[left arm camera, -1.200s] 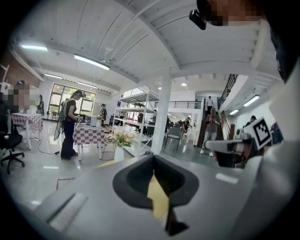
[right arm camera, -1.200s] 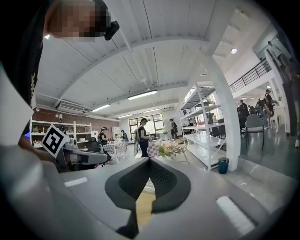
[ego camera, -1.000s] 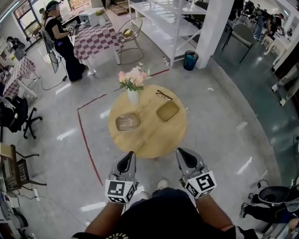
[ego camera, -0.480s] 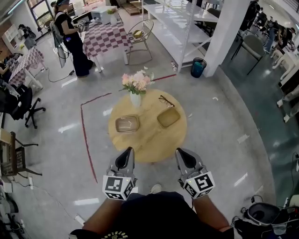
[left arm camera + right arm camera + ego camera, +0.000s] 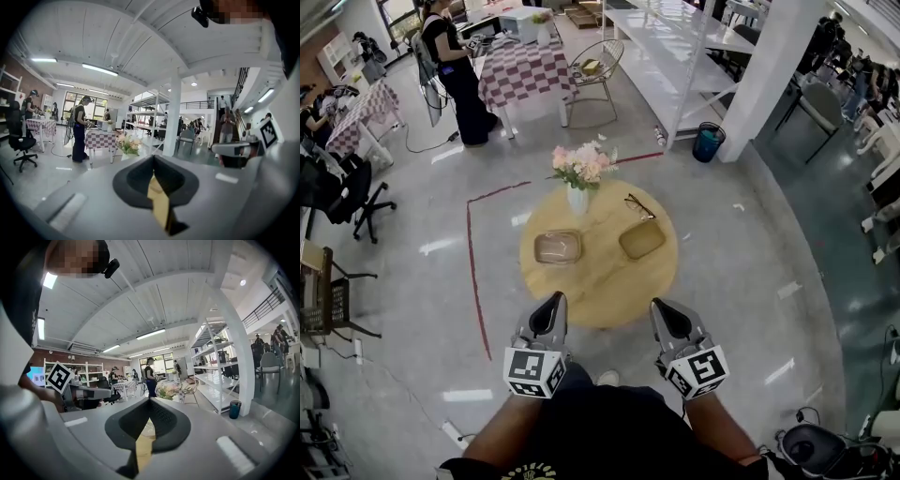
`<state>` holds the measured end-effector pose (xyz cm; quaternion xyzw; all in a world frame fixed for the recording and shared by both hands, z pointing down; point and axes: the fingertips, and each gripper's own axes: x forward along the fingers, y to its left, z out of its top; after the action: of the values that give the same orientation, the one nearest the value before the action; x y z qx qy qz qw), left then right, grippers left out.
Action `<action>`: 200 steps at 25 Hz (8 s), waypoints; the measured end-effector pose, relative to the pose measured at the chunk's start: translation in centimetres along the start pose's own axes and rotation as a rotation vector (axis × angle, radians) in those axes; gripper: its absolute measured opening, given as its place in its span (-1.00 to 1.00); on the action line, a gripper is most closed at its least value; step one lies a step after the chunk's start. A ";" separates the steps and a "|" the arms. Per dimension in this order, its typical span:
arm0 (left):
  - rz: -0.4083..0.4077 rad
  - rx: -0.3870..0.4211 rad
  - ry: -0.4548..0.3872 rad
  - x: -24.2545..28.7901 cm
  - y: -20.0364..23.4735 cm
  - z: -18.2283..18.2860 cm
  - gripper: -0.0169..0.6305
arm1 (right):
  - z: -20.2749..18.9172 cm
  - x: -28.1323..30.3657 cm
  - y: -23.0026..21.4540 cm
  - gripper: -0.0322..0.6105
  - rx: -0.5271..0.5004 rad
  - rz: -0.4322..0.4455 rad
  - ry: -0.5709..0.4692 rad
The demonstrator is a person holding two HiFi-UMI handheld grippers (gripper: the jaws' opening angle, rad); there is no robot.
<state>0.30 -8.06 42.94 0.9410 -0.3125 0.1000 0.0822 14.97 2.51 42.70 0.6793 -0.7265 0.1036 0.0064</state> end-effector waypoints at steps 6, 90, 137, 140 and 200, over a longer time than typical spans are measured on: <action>0.000 0.017 0.024 0.8 2.0 0.2 -0.94 | -0.1 2.2 -0.4 -0.90 0.017 -0.020 0.002; 0.135 -0.081 0.102 14.6 16.9 0.6 -0.94 | 1.7 22.9 -6.9 -0.90 -0.002 0.102 0.104; -0.202 -0.209 0.834 23.4 30.7 -26.2 -0.76 | -28.5 32.8 -1.4 -0.67 0.642 -0.141 0.664; -0.228 -0.266 0.858 23.7 30.4 -27.3 -0.73 | -30.4 32.5 -0.9 -0.60 0.694 -0.141 0.701; -0.097 -0.180 0.467 24.9 9.7 -8.0 -0.90 | -11.0 21.5 -13.5 -0.77 0.311 0.099 0.457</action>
<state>12.84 -28.26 57.53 0.8953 -0.2471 0.2822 0.2402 25.17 -17.64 58.55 0.5949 -0.7138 0.3646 0.0604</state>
